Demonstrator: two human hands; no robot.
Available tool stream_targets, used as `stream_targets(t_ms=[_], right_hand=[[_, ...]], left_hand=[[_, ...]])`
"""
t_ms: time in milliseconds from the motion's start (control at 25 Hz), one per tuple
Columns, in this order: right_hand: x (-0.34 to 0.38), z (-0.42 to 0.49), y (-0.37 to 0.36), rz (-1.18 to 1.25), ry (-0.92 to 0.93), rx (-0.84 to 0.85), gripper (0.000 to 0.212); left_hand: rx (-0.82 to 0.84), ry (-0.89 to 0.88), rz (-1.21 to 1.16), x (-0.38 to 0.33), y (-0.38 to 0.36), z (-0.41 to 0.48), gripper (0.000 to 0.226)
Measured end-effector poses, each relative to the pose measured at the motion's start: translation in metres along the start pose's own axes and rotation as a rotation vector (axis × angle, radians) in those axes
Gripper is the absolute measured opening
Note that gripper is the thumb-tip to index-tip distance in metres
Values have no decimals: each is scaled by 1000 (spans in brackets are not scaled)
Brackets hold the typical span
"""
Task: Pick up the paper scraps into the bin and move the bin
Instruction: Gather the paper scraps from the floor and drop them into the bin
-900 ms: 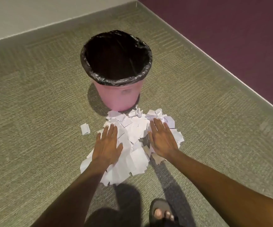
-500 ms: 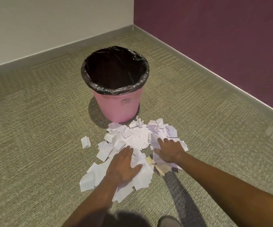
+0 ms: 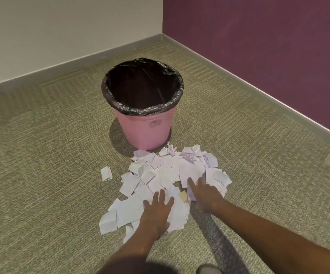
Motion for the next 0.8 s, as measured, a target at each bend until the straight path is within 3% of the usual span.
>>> stream_targets(t_ms=[240,440,600,800], right_hand=[[14,-1,22,-54,56,-133,49],[11,-5,25,-39,72,-106,53],[6,-16,45,16,59,-236,21],[3,-33,64,75,66,-328,19]], left_hand=[[-110,-36,17,-1,13,-2,64],[-200,-87,24,-4,28,0,66],[-197,-65,-78,10,32,5,72],[-91,-100,-201,24,30,11,42]])
Point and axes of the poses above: each hand's wrist, its own z-axis towards the middle knuckle, its own y-axis out of the back of the hand, x = y × z, the point moved 10 cm from there along z, towards the middle knuckle, and after that the axes turned 14 degrees about x, right-handed, at the moved point
